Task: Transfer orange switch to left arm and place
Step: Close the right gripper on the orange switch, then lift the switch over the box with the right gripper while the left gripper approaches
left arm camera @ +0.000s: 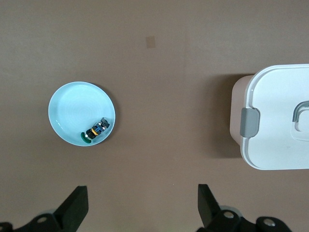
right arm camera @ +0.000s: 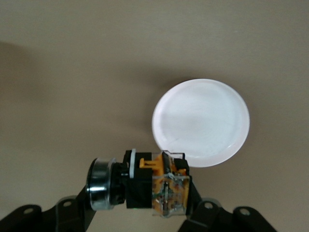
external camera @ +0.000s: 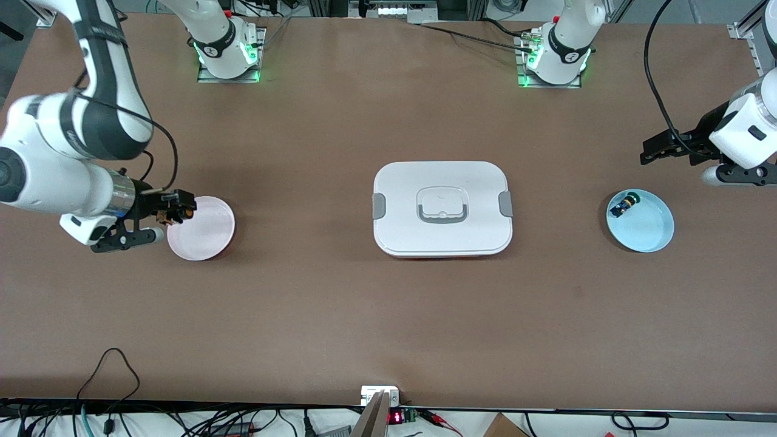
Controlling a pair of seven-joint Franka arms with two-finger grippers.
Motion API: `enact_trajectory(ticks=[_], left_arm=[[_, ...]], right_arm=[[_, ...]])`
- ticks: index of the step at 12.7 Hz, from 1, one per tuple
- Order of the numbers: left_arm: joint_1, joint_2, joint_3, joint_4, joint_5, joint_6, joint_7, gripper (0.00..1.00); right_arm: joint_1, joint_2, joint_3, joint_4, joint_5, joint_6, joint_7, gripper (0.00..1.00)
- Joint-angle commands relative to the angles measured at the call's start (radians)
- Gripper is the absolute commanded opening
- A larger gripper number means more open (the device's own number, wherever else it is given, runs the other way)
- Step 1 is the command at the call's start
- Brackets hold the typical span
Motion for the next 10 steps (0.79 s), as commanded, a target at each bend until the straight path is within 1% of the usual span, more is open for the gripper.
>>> enact_trajectory(ticks=[1, 3, 4, 5, 6, 8, 10], left_arm=[[-0.013, -0.005, 0.033, 0.018, -0.001, -0.023, 0.007, 1.00], [-0.013, -0.005, 0.039, 0.018, 0.000, -0.023, -0.008, 1.00], [-0.013, -0.005, 0.055, 0.018, -0.001, -0.023, -0.008, 1.00], [-0.015, -0.004, 0.068, 0.018, -0.007, -0.025, -0.002, 1.00], [-0.013, -0.001, 0.079, 0.016, -0.038, -0.034, 0.006, 1.00], [-0.005, 0.008, 0.110, 0.004, -0.203, -0.083, 0.006, 1.00], [-0.001, 0.028, 0.124, -0.013, -0.373, -0.133, 0.006, 1.00]], right_arm=[[0.011, 0.012, 0.024, 0.125, 0.083, -0.127, -0.066, 0.36], [0.014, -0.024, 0.058, 0.138, 0.146, -0.133, -0.187, 0.34], [0.027, -0.053, 0.072, 0.142, 0.187, -0.134, -0.261, 0.33], [0.043, -0.076, 0.075, 0.142, 0.229, -0.131, -0.336, 0.32], [0.061, -0.090, 0.075, 0.142, 0.293, -0.130, -0.458, 0.32], [0.067, -0.090, 0.075, 0.139, 0.507, -0.124, -0.637, 0.30], [0.095, -0.079, 0.075, 0.133, 0.631, -0.107, -0.799, 0.29]])
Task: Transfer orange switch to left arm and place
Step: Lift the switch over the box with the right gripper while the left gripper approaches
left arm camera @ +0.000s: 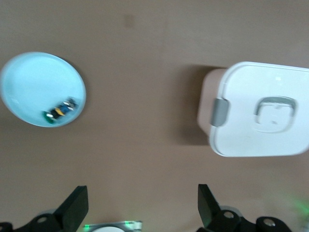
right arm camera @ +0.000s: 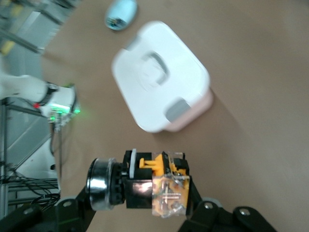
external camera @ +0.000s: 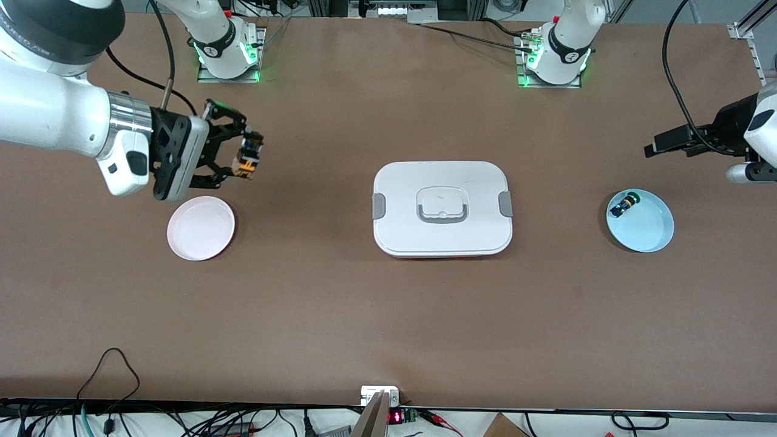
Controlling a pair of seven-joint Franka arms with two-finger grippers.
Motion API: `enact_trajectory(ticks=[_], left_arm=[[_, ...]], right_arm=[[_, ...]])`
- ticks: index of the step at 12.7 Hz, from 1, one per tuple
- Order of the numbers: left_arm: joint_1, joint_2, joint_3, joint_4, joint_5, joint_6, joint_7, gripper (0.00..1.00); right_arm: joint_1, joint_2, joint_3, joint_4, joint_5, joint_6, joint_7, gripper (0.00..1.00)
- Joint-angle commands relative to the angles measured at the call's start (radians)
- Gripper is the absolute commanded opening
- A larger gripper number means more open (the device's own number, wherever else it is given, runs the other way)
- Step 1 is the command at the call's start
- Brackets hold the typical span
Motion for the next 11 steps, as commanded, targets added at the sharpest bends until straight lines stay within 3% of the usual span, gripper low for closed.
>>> enact_trajectory(ticks=[1, 3, 6, 8, 11], left_arm=[[-0.001, 0.030, 0.018, -0.028, -0.226, -0.067, 0.006, 1.00], [-0.007, 0.067, 0.018, -0.077, -0.450, -0.100, 0.007, 1.00], [-0.046, 0.124, 0.004, -0.194, -0.866, -0.037, -0.008, 1.00], [-0.099, 0.132, -0.029, -0.199, -1.018, 0.056, -0.090, 1.00], [-0.253, 0.142, -0.053, -0.199, -1.204, 0.260, -0.143, 1.00]], right_arm=[[0.037, 0.015, -0.002, -0.015, 0.164, 0.045, -0.204, 0.29], [0.048, 0.035, -0.002, -0.030, 0.331, 0.073, -0.288, 0.30], [0.078, 0.092, -0.002, -0.076, 0.598, 0.117, -0.486, 0.29], [0.117, 0.118, -0.002, -0.105, 0.733, 0.166, -0.596, 0.29], [0.184, 0.146, -0.002, -0.112, 0.831, 0.272, -0.639, 0.29]])
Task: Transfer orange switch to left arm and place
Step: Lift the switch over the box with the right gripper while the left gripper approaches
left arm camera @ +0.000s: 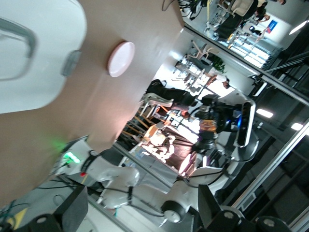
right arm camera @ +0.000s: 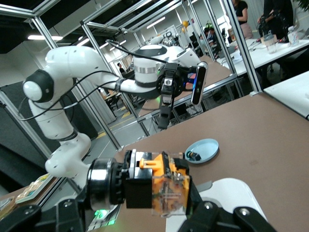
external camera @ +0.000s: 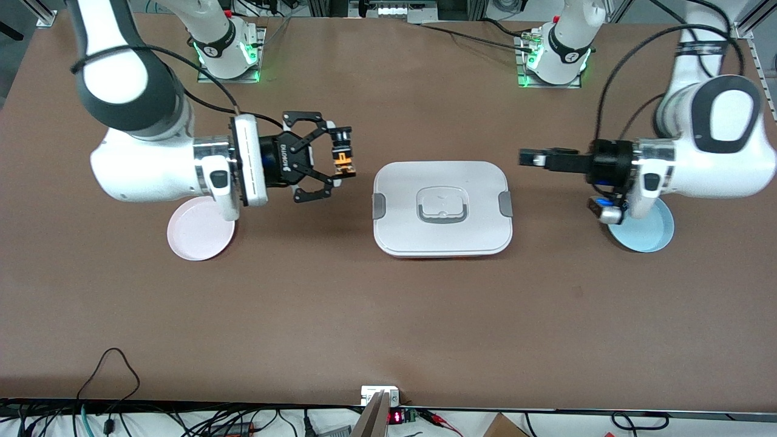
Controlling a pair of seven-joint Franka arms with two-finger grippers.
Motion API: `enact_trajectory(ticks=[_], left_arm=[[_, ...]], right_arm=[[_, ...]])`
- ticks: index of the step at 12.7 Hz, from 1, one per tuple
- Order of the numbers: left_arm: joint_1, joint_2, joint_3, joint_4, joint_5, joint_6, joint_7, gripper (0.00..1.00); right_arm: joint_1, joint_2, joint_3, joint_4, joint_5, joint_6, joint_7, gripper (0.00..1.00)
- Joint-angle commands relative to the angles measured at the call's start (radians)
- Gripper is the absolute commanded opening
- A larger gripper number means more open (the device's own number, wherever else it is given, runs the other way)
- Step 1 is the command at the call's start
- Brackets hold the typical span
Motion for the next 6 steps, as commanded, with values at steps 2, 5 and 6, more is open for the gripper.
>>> enact_trajectory(ticks=[2, 5, 6], left_arm=[[-0.145, -0.005, -0.012, -0.007, -0.165, 0.217, -0.035, 1.00], [-0.156, 0.002, -0.079, 0.002, -0.280, 0.336, -0.031, 1.00], [-0.157, 0.002, -0.085, 0.007, -0.299, 0.351, -0.038, 1.00]], right_arm=[[0.074, 0.012, -0.003, -0.012, 0.133, 0.075, -0.027, 0.29], [0.115, 0.021, -0.003, -0.012, 0.137, 0.140, -0.022, 0.28], [0.120, 0.024, -0.003, -0.012, 0.137, 0.146, -0.019, 0.28]])
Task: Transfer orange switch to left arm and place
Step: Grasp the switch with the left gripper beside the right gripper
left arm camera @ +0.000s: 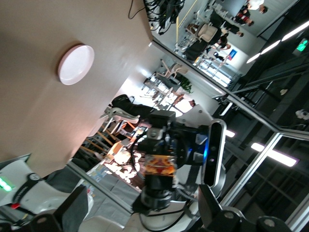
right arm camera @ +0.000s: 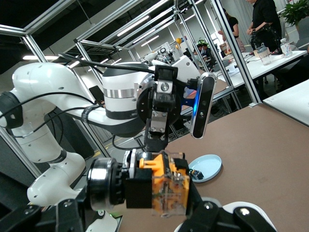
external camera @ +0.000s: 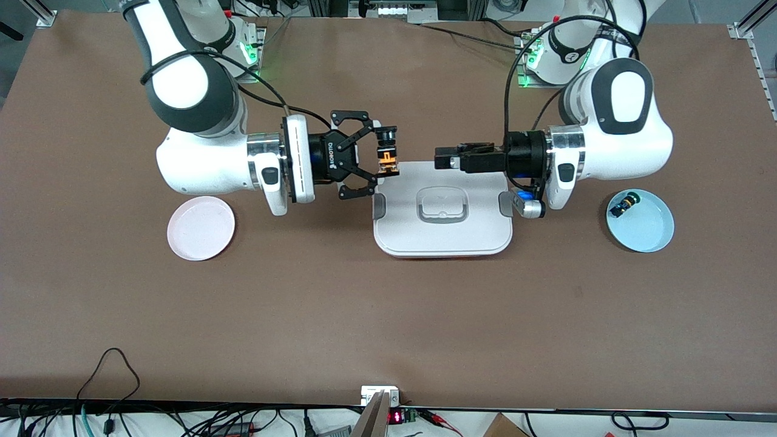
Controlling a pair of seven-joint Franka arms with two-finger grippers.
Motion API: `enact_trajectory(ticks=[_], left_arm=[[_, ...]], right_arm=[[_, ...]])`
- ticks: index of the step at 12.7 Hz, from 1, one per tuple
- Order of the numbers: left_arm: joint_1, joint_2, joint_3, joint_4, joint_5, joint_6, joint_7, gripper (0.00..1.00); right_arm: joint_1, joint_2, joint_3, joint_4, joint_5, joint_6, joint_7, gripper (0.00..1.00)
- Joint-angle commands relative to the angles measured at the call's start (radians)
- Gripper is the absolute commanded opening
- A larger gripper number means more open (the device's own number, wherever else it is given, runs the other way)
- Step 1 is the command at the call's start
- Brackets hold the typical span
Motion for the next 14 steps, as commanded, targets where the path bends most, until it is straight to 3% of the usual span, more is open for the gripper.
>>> enact_trajectory(ticks=[1, 3, 8, 12, 14], left_arm=[[-0.002, 0.002, -0.012, 0.009, -0.067, 0.037, -0.018, 1.00], [-0.046, 0.004, -0.018, 0.014, -0.084, 0.124, -0.055, 1.00], [-0.054, 0.019, -0.058, 0.015, -0.086, 0.160, -0.052, 1.00], [-0.054, 0.028, -0.059, 0.022, -0.107, 0.160, -0.042, 0.66], [-0.054, 0.033, -0.059, 0.022, -0.106, 0.159, -0.038, 0.29]], right_arm=[[0.026, 0.001, -0.004, -0.007, 0.033, 0.028, -0.011, 0.27], [0.040, 0.003, -0.004, -0.009, 0.033, 0.059, -0.011, 0.27], [0.048, 0.001, -0.004, -0.015, 0.039, 0.081, -0.008, 0.27], [0.049, 0.001, -0.004, -0.015, 0.040, 0.084, -0.008, 0.27], [0.049, 0.000, -0.004, -0.015, 0.040, 0.084, -0.008, 0.27]])
